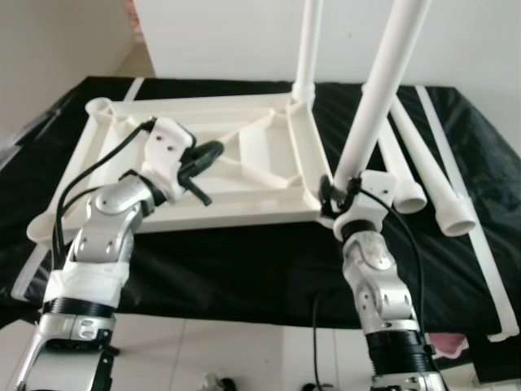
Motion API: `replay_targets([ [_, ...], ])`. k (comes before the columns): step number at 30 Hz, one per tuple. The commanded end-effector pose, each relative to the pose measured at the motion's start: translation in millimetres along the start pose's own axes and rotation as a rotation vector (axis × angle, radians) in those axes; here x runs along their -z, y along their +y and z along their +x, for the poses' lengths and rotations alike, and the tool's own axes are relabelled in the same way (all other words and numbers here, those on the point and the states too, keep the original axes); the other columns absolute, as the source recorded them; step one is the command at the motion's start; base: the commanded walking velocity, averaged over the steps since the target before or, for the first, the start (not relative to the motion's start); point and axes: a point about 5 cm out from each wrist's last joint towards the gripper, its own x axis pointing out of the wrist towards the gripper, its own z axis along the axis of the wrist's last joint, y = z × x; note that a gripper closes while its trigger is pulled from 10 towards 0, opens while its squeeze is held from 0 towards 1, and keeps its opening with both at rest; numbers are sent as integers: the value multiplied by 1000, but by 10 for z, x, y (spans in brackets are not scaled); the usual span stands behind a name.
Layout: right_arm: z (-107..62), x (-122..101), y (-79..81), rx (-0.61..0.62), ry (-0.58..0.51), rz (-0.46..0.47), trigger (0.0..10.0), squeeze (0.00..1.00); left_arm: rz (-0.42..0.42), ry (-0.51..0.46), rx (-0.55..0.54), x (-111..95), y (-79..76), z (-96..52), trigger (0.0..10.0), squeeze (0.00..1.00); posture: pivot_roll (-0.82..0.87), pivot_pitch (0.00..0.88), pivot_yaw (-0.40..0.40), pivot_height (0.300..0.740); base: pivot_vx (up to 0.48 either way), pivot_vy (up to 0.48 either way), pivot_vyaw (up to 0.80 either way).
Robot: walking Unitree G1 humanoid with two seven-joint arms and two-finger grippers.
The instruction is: Building children table
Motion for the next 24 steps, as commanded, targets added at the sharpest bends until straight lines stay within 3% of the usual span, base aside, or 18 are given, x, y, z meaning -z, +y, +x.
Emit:
replay_targets([
  [1, 0, 15, 7, -6, 2, 11, 10000, 0, 16, 18, -1, 14, 23, -2, 745, 0, -69, 138, 56, 740, 0, 0, 0],
  [2, 0, 15, 7, -6, 2, 11, 10000, 0, 16, 18, -1, 14, 23, -2, 745, 0, -69, 138, 56, 740, 0, 0, 0],
  [3, 1, 10, 10, -11, -1, 10, 10000, 0, 19, 22, -1, 15, 26, -3, 10000, 0, -69, 138, 56, 740, 0, 0, 0],
  [14, 10, -2, 22, -38, -2, 7, 10000, 0, 81, 55, -13, 44, 54, -2, 10000, 0, -64, 144, 54, 740, 0, 0, 0],
  [15, 11, 1, 25, -44, 0, 7, 10000, 0, 78, 54, -15, 48, 56, -1, 4078, 0, -64, 144, 55, 740, 0, 0, 0],
  [16, 11, 3, 24, -48, 1, 6, 10000, 0, 72, 52, -11, 47, 51, -1, 0, 0, -65, 145, 55, 740, 0, 0, 0],
  [22, 19, -1, 16, -57, -1, 4, 10000, 0, 47, 27, -22, 12, 75, -2, 0, 0, -67, 148, 58, 740, 0, 0, 0],
  [23, 22, -4, 16, -57, -2, 5, 10000, 0, 58, 42, -24, 21, 80, 6, 10000, 0, -67, 150, 58, 740, 0, 0, 0],
  [24, 24, -5, 15, -58, -2, 6, 10000, 0, 60, 44, -24, 26, 81, 9, 10000, 0, -68, 151, 58, 740, 0, 0, 0],
])
